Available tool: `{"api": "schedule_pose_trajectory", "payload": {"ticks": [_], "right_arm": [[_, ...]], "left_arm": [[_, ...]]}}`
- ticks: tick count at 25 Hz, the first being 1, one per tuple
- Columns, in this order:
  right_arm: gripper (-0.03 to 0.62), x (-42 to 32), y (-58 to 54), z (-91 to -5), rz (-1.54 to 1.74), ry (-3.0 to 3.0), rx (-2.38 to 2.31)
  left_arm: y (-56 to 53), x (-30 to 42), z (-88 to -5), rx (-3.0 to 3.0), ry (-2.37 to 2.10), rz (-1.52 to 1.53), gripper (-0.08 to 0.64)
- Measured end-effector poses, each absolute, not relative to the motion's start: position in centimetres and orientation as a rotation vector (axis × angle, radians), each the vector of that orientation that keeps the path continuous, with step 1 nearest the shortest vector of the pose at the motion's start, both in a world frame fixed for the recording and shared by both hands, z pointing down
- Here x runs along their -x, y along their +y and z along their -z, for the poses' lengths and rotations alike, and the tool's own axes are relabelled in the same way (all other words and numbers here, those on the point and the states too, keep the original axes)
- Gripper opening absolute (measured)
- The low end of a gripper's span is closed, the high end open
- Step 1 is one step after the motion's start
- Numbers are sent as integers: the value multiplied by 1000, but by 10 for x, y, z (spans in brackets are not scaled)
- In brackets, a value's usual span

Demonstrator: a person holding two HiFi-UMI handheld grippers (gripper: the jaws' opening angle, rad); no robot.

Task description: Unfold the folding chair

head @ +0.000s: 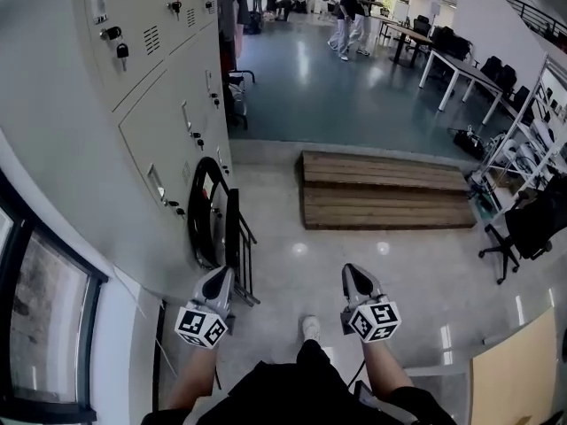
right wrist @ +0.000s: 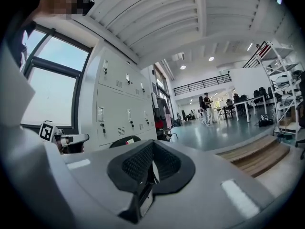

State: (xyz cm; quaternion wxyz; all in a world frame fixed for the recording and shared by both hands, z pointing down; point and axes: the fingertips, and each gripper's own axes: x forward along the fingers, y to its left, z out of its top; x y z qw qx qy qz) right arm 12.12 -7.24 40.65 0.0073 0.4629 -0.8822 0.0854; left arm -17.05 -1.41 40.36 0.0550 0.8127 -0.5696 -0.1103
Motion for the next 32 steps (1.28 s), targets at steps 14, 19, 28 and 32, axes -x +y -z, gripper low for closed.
{"api": "schedule_pose_trajectory", "payload": {"ticks": [14, 19, 28, 32], "right_arm": [[5, -76, -295, -391, -229, -2966, -1085], [5, -49, -352, -392, -273, -3037, -886], [5, 48, -371, -407, -353, -3078, -545], [5, 96, -361, -414, -415, -3068, -452]], "left_arm": [[-159, 191, -382, -2274, -2113, 369, 0], [-193, 193, -384, -2161, -2248, 334, 0], [-195, 229, -395, -1975, -2402, 178, 0], [-177, 255, -395, -1887, -2465, 155, 0]]}}
